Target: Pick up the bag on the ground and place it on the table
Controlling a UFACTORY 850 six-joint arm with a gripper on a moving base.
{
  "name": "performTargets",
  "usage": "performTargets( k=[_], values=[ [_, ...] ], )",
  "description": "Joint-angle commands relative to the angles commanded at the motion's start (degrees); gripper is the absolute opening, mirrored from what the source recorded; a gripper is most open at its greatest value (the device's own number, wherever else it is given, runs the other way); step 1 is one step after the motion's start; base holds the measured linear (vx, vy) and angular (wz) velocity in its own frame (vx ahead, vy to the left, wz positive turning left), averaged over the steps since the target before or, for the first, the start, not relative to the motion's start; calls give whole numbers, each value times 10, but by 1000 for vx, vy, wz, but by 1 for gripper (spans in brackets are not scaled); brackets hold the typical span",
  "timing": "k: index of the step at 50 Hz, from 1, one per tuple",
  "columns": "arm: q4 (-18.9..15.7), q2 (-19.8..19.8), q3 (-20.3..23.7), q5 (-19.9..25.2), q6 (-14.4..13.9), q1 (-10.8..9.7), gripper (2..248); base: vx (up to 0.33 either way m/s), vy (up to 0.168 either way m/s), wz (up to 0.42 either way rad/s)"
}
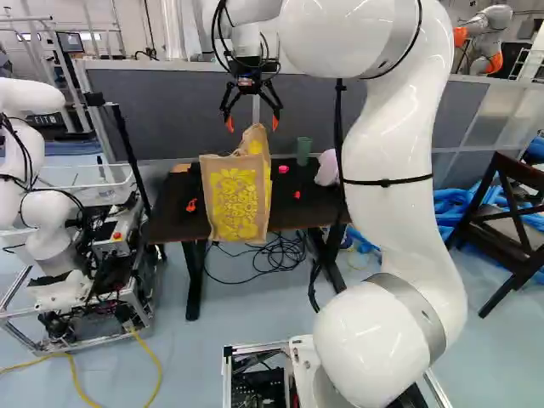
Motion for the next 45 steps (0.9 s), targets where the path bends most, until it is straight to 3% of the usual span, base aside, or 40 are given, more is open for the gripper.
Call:
performTargets(
  k=[45],
  values=[
    [0,0,0,0,0,0,247,-121,-4,2]
  ],
)
